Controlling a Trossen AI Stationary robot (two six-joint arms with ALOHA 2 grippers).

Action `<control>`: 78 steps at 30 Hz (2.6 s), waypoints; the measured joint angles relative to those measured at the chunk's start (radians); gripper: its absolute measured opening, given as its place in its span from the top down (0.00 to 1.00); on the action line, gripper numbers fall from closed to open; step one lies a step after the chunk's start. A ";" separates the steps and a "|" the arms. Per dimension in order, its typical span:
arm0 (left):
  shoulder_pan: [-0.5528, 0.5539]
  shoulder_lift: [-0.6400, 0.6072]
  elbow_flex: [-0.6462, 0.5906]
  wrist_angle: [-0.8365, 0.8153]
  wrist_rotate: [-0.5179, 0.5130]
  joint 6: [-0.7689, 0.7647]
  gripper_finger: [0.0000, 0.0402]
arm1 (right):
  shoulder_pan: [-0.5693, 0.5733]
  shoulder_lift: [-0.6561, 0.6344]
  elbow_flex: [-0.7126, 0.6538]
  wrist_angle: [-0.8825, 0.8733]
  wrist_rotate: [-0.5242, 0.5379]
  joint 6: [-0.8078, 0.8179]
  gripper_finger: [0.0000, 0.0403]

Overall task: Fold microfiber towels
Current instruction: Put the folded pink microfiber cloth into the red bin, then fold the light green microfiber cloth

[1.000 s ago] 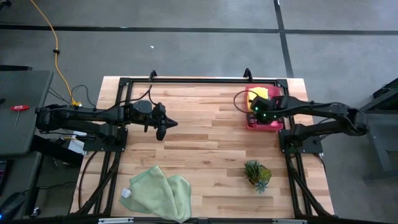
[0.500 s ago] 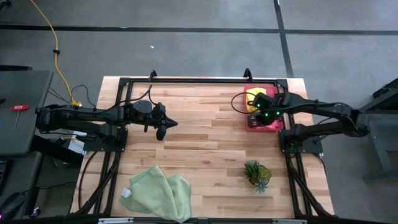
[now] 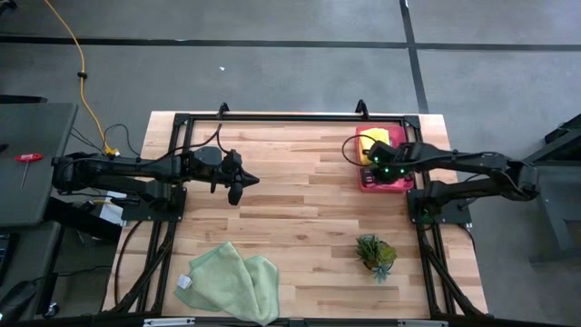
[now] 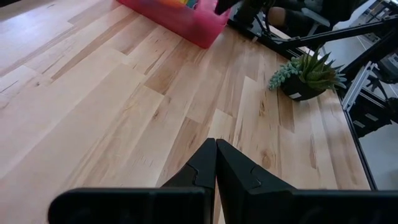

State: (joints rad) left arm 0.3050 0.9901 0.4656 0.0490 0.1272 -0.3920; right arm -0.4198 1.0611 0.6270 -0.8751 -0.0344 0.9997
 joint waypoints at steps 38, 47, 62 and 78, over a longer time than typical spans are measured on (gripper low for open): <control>0.000 -0.002 0.000 0.154 0.019 -0.027 1.00 | 0.104 -0.020 -0.005 1.094 -0.184 -0.570 1.00; 0.000 -0.003 0.000 0.196 0.011 0.034 1.00 | 0.134 -0.020 -0.037 1.190 -0.176 -0.656 1.00; -0.039 -0.002 0.138 -0.211 0.009 0.062 0.76 | 0.134 -0.020 -0.037 1.190 -0.175 -0.639 1.00; -0.759 0.051 0.287 -0.882 0.036 -0.591 0.43 | 0.134 -0.020 -0.037 1.136 -0.174 -0.640 1.00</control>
State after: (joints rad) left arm -0.4539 1.0408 0.7528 -0.8327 0.1630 -0.9830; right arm -0.2859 1.0409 0.5903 0.2605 -0.2082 0.3595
